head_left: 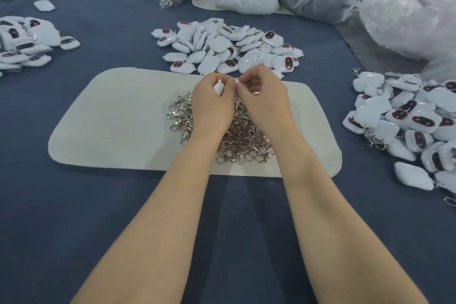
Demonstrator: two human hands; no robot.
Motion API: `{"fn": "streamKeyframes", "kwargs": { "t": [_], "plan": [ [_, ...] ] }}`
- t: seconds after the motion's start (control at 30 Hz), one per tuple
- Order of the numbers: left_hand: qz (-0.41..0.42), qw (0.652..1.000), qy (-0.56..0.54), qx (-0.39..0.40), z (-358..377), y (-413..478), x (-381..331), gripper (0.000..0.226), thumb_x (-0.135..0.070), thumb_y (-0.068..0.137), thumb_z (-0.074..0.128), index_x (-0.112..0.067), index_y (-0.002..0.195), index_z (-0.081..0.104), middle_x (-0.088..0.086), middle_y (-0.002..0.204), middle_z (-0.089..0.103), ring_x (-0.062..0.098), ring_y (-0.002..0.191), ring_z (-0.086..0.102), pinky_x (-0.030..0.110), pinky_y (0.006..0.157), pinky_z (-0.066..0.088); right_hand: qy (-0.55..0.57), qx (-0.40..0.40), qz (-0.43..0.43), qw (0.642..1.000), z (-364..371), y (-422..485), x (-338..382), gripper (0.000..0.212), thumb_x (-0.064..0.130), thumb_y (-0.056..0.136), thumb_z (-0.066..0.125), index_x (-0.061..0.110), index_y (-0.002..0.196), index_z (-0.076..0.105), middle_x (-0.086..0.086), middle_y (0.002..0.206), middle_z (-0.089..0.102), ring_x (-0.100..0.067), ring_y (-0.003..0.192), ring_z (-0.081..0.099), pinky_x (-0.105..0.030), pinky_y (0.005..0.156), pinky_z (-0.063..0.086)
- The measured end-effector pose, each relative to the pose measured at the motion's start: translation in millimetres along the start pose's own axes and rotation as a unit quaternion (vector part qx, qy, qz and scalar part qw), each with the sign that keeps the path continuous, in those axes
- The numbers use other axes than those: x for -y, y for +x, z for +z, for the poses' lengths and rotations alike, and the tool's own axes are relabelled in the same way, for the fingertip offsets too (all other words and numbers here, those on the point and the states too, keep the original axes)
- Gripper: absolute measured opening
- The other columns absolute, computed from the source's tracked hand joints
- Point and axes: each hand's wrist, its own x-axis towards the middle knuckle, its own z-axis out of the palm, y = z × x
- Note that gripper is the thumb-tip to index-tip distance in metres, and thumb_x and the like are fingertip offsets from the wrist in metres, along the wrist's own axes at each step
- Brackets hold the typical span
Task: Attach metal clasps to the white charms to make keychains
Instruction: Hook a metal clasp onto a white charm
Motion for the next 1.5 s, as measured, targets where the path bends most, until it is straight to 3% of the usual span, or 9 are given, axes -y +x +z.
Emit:
{"fn": "streamKeyframes", "kwargs": {
  "t": [0.27, 0.43, 0.57, 0.73, 1.27, 1.5],
  "plan": [
    [0.013, 1.000, 0.027, 0.009, -0.9, -3.2, -2.1, 0.010, -0.012, 0.090, 0.055, -0.019, 0.087, 0.060, -0.015, 0.075, 0.056, -0.011, 0.062, 0.050, 0.004, 0.056, 0.037, 0.010, -0.018, 0.001, 1.000, 1.2, -2.6, -0.4, 0.012, 0.007, 0.085, 0.061, 0.016, 0.087, 0.053, 0.015, 0.075, 0.055, 0.002, 0.067, 0.051, -0.011, 0.065, 0.042],
    [0.023, 0.999, 0.039, 0.012, -0.2, -4.4, -2.5, 0.009, -0.011, 0.091, 0.055, -0.019, 0.088, 0.059, -0.014, 0.076, 0.057, -0.004, 0.067, 0.050, 0.005, 0.058, 0.037, 0.007, -0.027, 0.000, 1.000, 1.6, -3.5, 0.7, 0.010, 0.007, 0.086, 0.061, 0.015, 0.086, 0.054, 0.014, 0.076, 0.055, -0.002, 0.069, 0.052, -0.011, 0.066, 0.042],
    [0.028, 0.998, 0.048, 0.008, 0.6, -4.3, -2.2, 0.009, -0.012, 0.091, 0.056, -0.020, 0.087, 0.058, -0.016, 0.075, 0.056, -0.008, 0.067, 0.051, 0.003, 0.059, 0.037, -0.001, -0.039, 0.003, 0.999, 1.5, -4.4, 0.7, 0.009, 0.009, 0.085, 0.061, 0.016, 0.084, 0.055, 0.013, 0.074, 0.056, -0.007, 0.071, 0.053, -0.012, 0.065, 0.041],
    [0.036, 0.998, 0.054, 0.010, 0.4, -3.8, -1.6, 0.010, -0.012, 0.091, 0.056, -0.020, 0.087, 0.059, -0.018, 0.074, 0.056, -0.015, 0.066, 0.050, 0.001, 0.060, 0.036, 0.000, -0.039, 0.018, 0.999, 1.5, -3.3, 0.2, 0.009, 0.010, 0.085, 0.062, 0.017, 0.084, 0.056, 0.015, 0.073, 0.055, 0.000, 0.067, 0.051, -0.012, 0.066, 0.042],
    [0.050, 0.997, 0.063, -0.003, 0.9, -6.0, -3.4, 0.012, -0.009, 0.090, 0.056, -0.020, 0.085, 0.058, -0.011, 0.081, 0.059, 0.006, 0.077, 0.053, 0.002, 0.063, 0.034, 0.032, -0.039, 0.038, 0.998, 6.4, -2.8, -1.3, 0.006, 0.010, 0.086, 0.061, 0.016, 0.085, 0.059, 0.014, 0.074, 0.056, 0.001, 0.068, 0.052, -0.008, 0.064, 0.042],
    [0.039, 0.998, 0.047, -0.010, -0.9, -4.8, -5.1, 0.012, -0.008, 0.088, 0.057, -0.018, 0.085, 0.061, -0.015, 0.076, 0.058, 0.009, 0.077, 0.054, 0.020, 0.072, 0.042, 0.040, -0.032, 0.015, 0.999, 8.6, -3.1, -2.9, 0.011, 0.009, 0.086, 0.062, 0.016, 0.084, 0.055, 0.013, 0.074, 0.054, 0.001, 0.067, 0.050, -0.010, 0.065, 0.040]
  ]
}}
